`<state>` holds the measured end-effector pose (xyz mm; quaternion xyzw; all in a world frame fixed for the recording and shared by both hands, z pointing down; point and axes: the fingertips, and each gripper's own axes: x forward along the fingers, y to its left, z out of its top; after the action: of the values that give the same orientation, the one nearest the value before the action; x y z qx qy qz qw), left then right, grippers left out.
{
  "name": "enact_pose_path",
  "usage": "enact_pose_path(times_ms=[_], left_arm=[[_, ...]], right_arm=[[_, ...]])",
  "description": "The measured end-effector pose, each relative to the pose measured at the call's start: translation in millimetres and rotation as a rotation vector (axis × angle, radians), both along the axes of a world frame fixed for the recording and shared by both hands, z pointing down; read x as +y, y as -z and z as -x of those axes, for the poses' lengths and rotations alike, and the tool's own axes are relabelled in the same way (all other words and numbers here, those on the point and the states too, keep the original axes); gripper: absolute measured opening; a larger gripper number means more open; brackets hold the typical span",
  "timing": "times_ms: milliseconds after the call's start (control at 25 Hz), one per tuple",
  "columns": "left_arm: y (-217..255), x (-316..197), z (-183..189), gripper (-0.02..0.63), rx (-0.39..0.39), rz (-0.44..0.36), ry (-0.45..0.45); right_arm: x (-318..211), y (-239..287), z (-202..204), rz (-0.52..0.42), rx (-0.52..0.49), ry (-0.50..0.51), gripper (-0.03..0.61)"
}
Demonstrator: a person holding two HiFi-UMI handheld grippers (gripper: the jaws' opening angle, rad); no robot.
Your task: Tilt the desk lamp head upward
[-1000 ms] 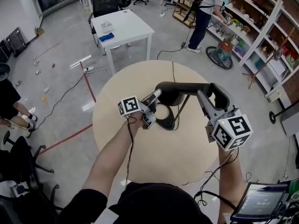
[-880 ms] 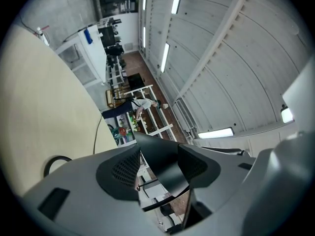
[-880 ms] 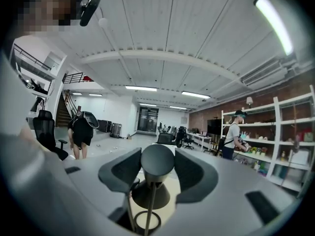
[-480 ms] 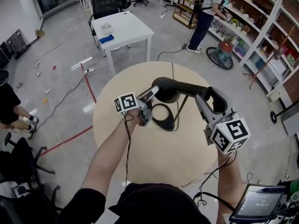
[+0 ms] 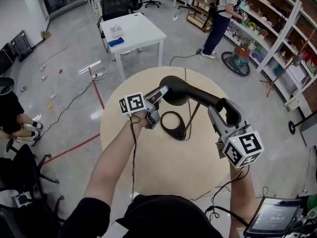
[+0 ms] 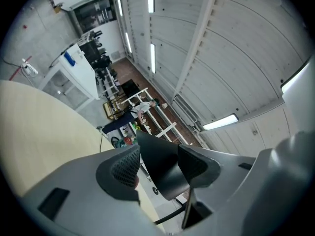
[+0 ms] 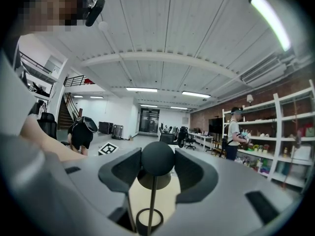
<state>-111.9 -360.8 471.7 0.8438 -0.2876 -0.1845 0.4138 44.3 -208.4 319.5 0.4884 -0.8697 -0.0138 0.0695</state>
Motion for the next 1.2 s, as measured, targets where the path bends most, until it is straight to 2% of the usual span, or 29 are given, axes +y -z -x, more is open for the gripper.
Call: enact_pose_path(times_ms=[480,1000,1120,1200], left_arm=[[32,-13,13,0.249,-0.071,-0.069,0.02],[69,-17,24,0.249,-0.115,-0.137,0.028],[70,-20,26,0.249,-0.112,-0.125,0.034],[69,-22,27,0.249,-0.105,-0.117,0.04]], right_arm=[[6,-13,-1,0.011,0.002,0.009,0.216],[14,-30,1,0.041,0.017,0.011,0.216],[14,-21,-1,0.074,-0.066,0.035,0.216],[15,-9,-4,0.058,-0.098,0.032,0.216]])
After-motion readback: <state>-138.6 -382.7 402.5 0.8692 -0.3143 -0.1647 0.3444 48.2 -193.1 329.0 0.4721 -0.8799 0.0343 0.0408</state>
